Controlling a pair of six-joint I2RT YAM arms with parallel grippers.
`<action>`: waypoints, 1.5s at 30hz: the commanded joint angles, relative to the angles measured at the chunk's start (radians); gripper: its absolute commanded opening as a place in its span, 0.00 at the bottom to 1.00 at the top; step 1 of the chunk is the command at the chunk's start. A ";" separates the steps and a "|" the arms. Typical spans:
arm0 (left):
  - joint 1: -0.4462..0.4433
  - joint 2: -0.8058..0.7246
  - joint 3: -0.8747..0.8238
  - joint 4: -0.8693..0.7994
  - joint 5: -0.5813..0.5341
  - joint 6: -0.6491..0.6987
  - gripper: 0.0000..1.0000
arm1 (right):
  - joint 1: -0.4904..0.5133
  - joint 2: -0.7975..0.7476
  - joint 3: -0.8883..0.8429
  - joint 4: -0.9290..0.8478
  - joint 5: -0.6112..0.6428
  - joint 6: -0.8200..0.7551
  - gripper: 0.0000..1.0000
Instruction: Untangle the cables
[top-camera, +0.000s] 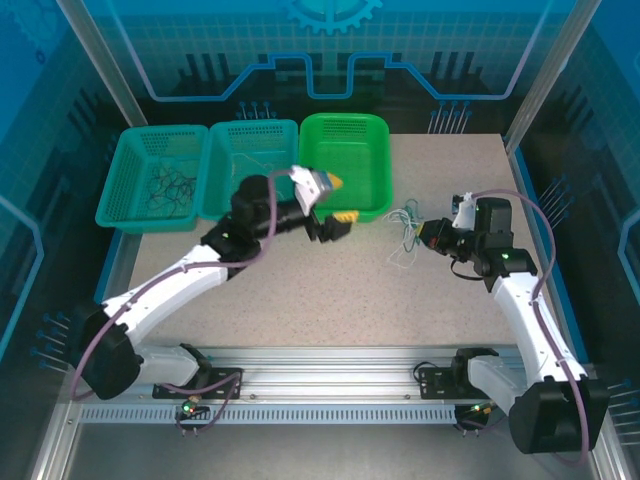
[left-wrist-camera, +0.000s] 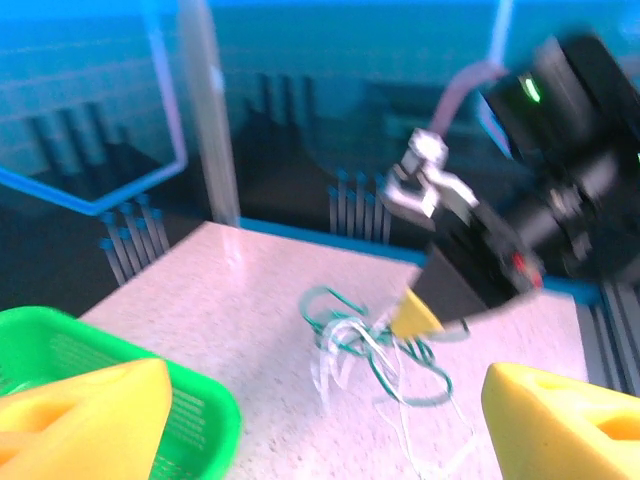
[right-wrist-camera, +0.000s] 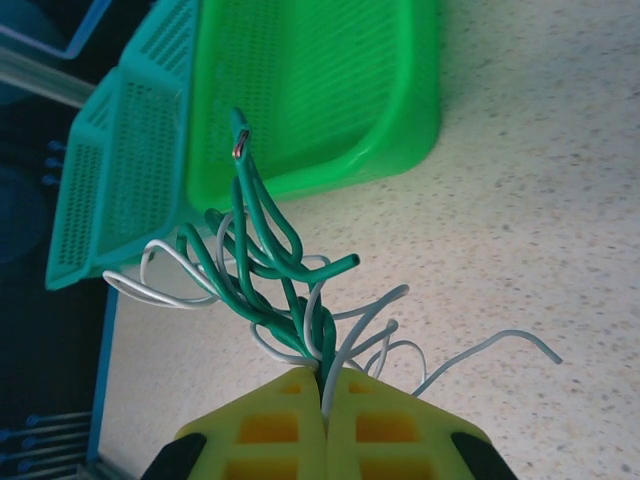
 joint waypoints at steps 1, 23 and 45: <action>-0.021 0.059 -0.009 0.108 0.072 0.182 0.83 | 0.018 -0.030 0.032 0.007 -0.157 -0.087 0.00; -0.097 0.211 0.024 0.220 -0.142 0.221 0.15 | 0.045 -0.075 0.098 -0.070 -0.188 -0.106 0.00; -0.108 -0.074 0.140 -0.101 -0.513 -0.061 0.00 | -0.157 -0.039 -0.308 -0.001 0.428 0.160 0.00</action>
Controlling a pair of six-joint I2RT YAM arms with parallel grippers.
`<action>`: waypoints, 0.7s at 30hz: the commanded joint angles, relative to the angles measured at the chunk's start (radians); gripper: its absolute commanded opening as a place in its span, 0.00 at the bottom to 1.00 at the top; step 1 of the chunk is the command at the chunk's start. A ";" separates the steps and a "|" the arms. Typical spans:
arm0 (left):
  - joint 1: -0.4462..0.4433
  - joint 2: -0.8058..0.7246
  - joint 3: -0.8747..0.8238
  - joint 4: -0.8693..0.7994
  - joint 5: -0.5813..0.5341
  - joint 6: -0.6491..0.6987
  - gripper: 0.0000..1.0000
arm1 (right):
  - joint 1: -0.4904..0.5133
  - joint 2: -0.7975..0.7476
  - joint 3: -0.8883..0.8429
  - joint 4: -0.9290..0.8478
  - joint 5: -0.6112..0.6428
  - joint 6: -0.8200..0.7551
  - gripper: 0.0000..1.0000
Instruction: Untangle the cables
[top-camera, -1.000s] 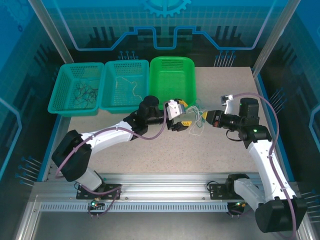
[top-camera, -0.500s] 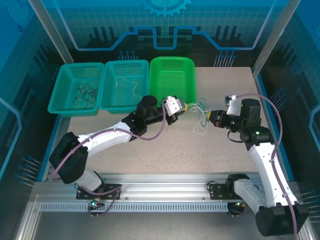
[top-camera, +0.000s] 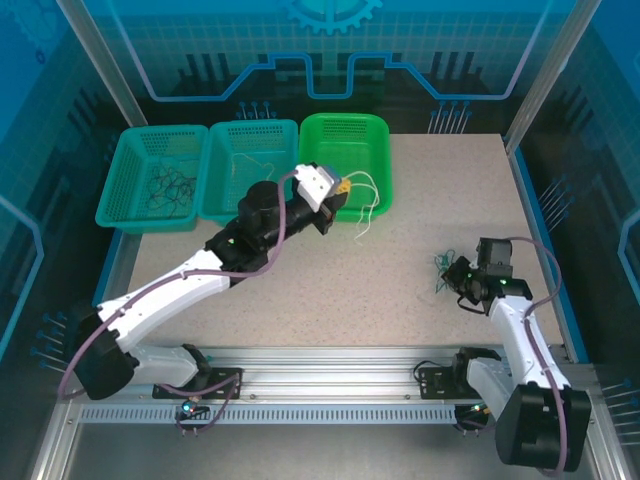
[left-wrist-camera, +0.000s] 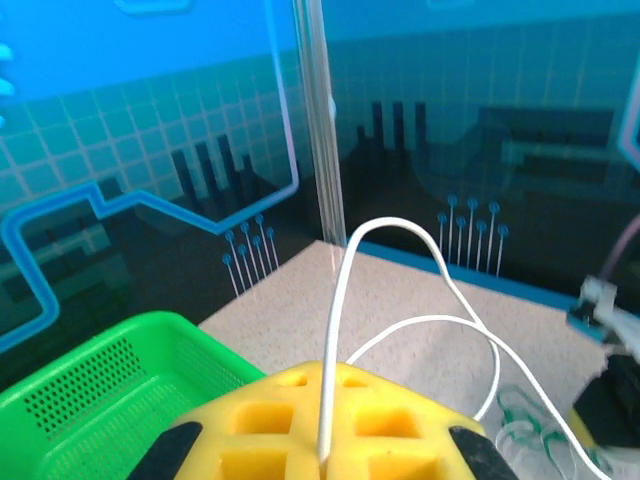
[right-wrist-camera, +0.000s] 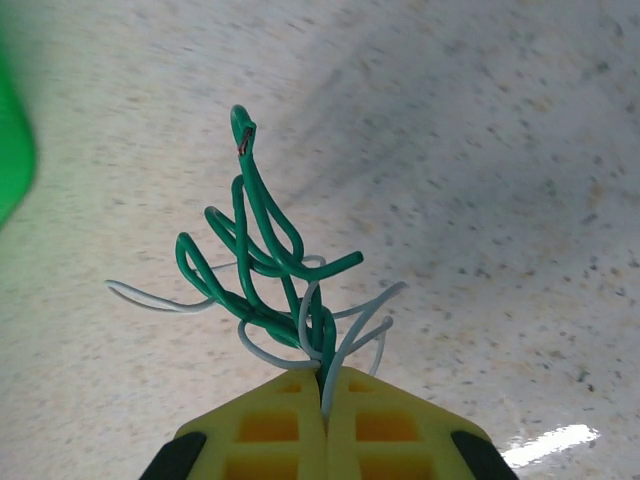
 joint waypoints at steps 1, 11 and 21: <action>0.001 -0.032 0.058 -0.061 -0.104 -0.056 0.00 | -0.009 0.045 -0.007 0.082 0.052 0.034 0.00; 0.046 -0.090 0.053 -0.073 -0.318 -0.158 0.00 | -0.009 0.143 -0.102 0.185 0.074 0.058 0.01; 0.047 -0.094 0.028 -0.097 -0.243 -0.161 0.00 | 0.112 0.074 -0.026 0.085 0.055 -0.047 0.22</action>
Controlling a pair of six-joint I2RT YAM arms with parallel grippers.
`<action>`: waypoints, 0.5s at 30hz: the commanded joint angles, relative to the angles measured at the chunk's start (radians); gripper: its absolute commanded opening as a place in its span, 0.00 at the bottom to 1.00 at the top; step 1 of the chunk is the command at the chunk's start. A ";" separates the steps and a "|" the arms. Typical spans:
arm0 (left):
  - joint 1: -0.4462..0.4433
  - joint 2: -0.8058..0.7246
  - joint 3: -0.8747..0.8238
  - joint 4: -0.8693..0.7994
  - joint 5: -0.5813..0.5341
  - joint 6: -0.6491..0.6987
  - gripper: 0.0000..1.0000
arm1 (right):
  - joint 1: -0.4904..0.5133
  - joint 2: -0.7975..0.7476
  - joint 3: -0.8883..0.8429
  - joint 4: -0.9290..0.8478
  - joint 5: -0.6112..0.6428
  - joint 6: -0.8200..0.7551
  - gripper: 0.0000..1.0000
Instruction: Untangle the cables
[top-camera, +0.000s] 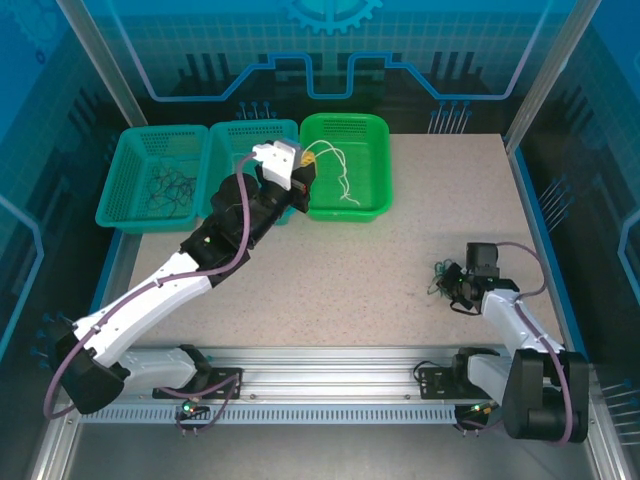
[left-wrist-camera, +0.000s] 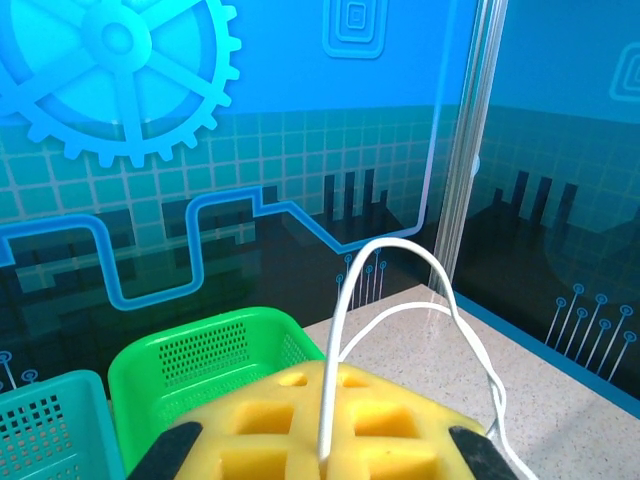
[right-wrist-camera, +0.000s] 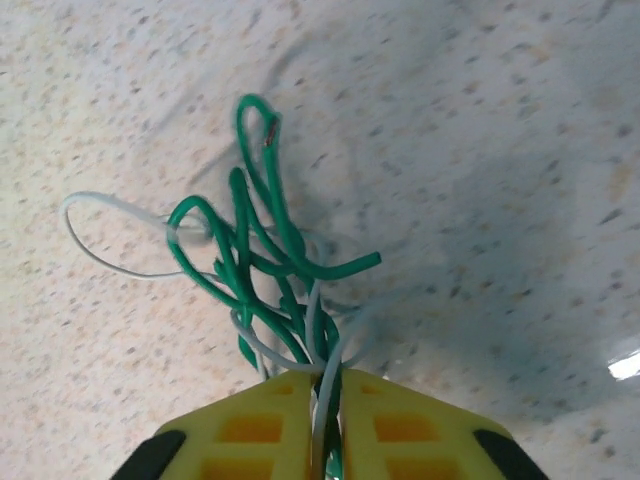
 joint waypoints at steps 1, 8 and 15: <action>0.005 -0.010 -0.013 -0.019 0.010 -0.009 0.00 | 0.059 -0.069 0.061 -0.088 0.005 -0.052 0.26; 0.168 0.030 0.020 -0.036 0.141 -0.115 0.00 | 0.122 -0.247 0.152 -0.264 -0.024 -0.096 0.48; 0.385 0.194 0.153 -0.086 0.224 -0.159 0.00 | 0.380 -0.278 0.257 -0.294 -0.041 -0.098 0.53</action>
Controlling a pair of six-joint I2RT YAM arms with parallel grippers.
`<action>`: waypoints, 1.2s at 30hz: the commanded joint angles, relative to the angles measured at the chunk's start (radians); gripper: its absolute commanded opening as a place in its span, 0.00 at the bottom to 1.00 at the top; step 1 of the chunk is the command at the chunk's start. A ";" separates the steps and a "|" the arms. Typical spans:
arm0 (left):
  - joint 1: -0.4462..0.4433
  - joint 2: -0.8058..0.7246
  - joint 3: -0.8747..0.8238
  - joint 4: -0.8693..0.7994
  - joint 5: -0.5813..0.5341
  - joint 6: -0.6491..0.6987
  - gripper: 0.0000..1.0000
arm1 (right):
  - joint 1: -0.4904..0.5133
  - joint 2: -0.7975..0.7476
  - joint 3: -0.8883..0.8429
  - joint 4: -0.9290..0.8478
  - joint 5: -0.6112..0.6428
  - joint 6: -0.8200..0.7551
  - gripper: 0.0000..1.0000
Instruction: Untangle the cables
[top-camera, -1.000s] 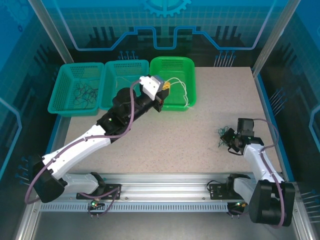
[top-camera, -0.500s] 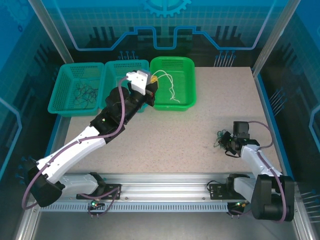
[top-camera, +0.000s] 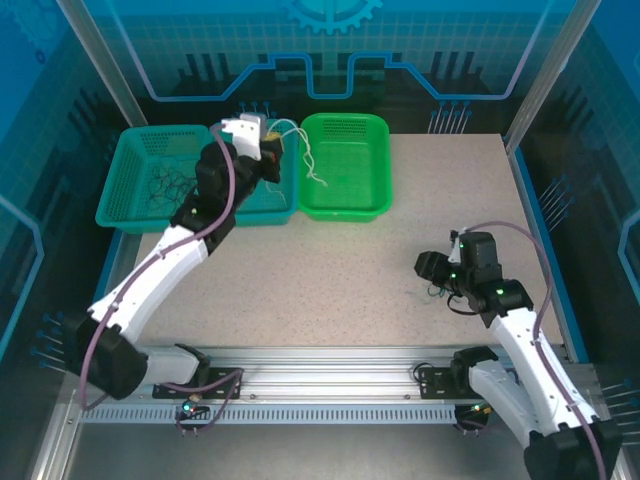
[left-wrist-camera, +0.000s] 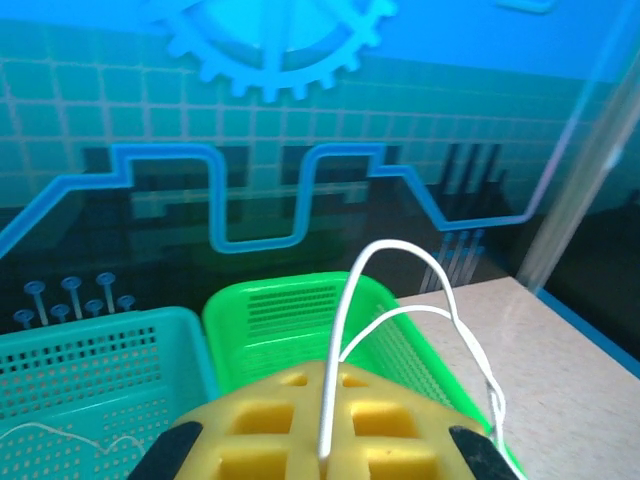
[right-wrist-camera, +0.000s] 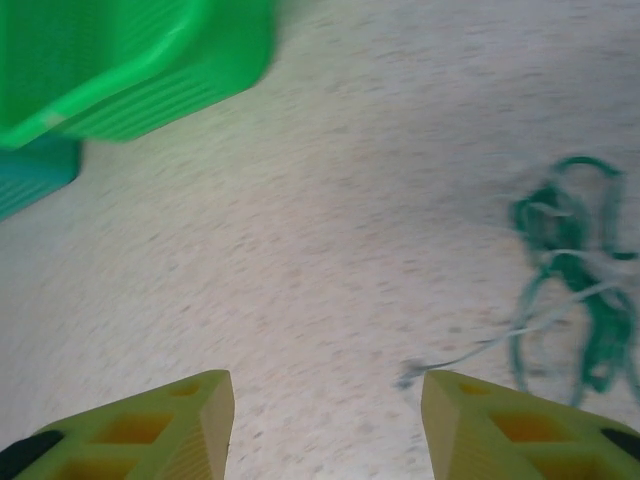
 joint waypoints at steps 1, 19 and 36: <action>0.073 0.083 0.095 -0.029 0.056 -0.034 0.00 | 0.131 0.022 0.054 -0.036 0.020 0.001 0.54; 0.302 0.397 0.134 0.035 0.074 -0.148 0.63 | 0.180 0.186 0.091 -0.023 0.154 0.110 0.59; -0.080 -0.094 -0.216 0.094 0.399 -0.037 0.79 | -0.332 0.459 0.031 -0.001 0.100 0.111 0.60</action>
